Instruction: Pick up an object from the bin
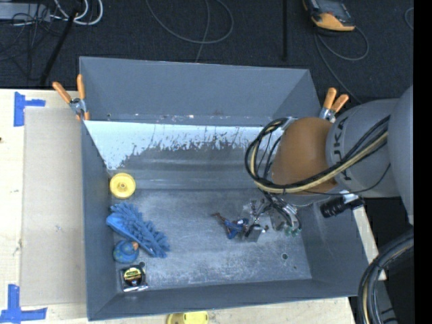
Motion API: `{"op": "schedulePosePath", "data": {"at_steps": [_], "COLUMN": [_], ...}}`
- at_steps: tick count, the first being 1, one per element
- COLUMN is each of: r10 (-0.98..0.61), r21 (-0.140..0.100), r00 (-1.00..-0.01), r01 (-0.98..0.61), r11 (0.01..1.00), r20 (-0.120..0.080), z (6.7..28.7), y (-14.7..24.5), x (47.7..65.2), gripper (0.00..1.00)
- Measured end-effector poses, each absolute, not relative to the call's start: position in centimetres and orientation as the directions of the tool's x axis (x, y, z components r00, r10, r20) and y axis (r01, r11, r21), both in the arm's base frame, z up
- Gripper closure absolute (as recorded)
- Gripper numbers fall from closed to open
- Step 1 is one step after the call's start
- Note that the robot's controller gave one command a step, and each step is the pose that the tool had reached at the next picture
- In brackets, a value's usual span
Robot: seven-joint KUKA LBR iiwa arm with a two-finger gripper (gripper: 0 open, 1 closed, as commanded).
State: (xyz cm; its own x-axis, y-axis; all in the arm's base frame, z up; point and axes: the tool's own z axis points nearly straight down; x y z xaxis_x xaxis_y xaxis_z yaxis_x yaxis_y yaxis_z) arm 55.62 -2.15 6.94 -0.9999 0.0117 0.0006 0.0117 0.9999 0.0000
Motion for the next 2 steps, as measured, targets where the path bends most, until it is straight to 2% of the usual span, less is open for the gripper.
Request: {"op": "schedulePosePath", "data": {"at_steps": [1, 2], "r10": [0.011, -0.001], "r21": [0.0, 0.0], "r00": [-1.0, -1.0], "r01": [0.011, -0.001], "r11": [1.0, 1.0], "r20": [0.001, -0.005], "z": [6.9, 23.7], "y": [-2.1, -2.0], "x": [55.6, 54.6], "gripper": [1.0, 1.0]}}
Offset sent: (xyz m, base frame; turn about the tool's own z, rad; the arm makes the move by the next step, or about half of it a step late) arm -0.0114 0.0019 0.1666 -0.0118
